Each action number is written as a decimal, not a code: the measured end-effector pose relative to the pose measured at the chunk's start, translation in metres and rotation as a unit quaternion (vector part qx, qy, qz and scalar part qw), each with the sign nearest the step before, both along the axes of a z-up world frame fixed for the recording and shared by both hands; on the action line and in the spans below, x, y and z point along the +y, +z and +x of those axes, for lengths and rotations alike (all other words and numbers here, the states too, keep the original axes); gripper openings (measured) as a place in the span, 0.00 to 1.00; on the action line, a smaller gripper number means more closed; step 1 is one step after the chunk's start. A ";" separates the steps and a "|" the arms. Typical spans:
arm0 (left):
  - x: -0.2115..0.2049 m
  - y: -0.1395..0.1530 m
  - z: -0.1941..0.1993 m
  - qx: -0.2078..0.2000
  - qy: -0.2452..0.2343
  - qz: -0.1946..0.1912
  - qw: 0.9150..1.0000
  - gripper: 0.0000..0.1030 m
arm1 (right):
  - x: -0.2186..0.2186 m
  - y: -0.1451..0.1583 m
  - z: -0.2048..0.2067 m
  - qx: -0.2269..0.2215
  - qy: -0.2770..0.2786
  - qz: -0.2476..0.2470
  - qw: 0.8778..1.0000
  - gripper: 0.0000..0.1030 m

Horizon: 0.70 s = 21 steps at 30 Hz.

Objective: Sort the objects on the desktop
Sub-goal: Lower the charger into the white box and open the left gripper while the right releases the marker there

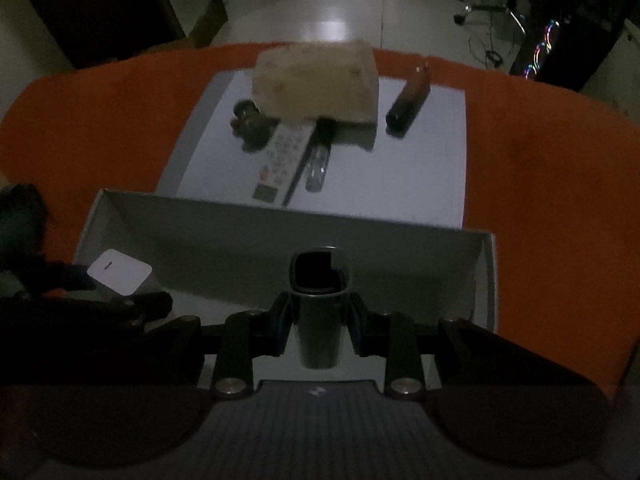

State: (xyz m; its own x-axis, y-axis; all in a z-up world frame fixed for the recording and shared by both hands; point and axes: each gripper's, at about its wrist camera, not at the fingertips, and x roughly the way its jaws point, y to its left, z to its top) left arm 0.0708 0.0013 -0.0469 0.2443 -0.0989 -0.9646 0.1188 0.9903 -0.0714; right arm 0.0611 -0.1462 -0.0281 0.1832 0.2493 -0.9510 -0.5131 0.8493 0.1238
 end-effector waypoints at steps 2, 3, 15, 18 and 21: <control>-0.003 -0.007 0.000 0.008 -0.004 0.000 1.000 0.49 | -0.002 -0.008 -0.001 0.006 -0.001 -0.006 1.000 0.31; -0.005 -0.011 0.000 0.011 -0.007 0.001 1.000 0.49 | -0.003 -0.012 -0.001 0.010 -0.001 -0.008 1.000 0.31; -0.013 -0.054 0.008 0.044 -0.012 0.008 0.999 0.49 | -0.006 -0.067 0.004 0.053 -0.009 -0.042 0.998 0.31; -0.014 -0.064 0.012 0.051 -0.010 0.011 0.999 0.49 | -0.007 -0.078 0.007 0.061 -0.011 -0.049 0.997 0.31; -0.014 -0.073 0.016 0.056 -0.007 0.013 0.998 0.49 | -0.009 -0.089 0.010 0.067 -0.014 -0.057 0.996 0.31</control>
